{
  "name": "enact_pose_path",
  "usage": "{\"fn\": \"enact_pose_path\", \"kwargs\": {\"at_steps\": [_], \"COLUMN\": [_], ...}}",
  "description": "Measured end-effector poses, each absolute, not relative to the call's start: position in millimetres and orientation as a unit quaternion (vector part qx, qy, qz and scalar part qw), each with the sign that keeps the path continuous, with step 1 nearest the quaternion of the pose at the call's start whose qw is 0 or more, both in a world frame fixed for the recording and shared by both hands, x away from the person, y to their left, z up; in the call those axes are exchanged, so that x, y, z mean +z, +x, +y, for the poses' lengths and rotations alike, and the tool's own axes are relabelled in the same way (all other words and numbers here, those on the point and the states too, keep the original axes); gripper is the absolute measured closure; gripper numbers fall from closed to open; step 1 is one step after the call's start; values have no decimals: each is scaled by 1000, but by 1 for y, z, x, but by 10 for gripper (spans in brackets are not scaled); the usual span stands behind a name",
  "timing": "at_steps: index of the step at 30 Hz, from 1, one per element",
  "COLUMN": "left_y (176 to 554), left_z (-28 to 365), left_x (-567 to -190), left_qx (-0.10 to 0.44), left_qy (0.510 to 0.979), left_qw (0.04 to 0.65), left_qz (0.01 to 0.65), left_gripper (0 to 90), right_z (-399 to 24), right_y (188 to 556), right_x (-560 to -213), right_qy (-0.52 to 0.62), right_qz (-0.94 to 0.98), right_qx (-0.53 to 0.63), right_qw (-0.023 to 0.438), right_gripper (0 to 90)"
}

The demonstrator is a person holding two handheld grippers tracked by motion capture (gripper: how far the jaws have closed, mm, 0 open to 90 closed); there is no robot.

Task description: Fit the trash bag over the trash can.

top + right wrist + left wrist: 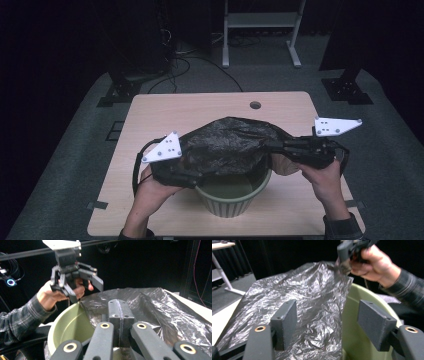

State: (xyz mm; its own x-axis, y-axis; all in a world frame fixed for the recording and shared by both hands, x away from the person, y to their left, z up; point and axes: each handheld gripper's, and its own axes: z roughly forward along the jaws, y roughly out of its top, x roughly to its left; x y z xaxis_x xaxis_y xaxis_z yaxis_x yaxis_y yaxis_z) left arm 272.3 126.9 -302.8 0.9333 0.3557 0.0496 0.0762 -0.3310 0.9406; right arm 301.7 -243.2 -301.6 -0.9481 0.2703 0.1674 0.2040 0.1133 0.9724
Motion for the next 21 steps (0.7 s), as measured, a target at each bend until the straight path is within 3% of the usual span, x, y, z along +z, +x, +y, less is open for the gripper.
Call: {"fn": "enact_pose_path", "kwargs": {"at_steps": [8, 12, 15, 21], "left_y": [274, 276, 277, 276], "left_z": [126, 135, 146, 166], "left_x": [-306, -307, -305, -301], "left_qx": [151, 156, 159, 157], "left_qy": [809, 808, 809, 800], "left_qw": [550, 548, 543, 553], "left_qz": [141, 150, 158, 172], "left_gripper": [329, 546, 654, 729], "right_z": [-248, -250, -254, -261], "right_y": [302, 301, 301, 301], "right_x": [-293, -292, -293, -298], "right_qy": [156, 159, 162, 174], "right_qz": [733, 733, 732, 731], "right_qx": [662, 660, 660, 658], "right_qw": [22, 26, 30, 33], "right_gripper": [900, 900, 900, 900]}}
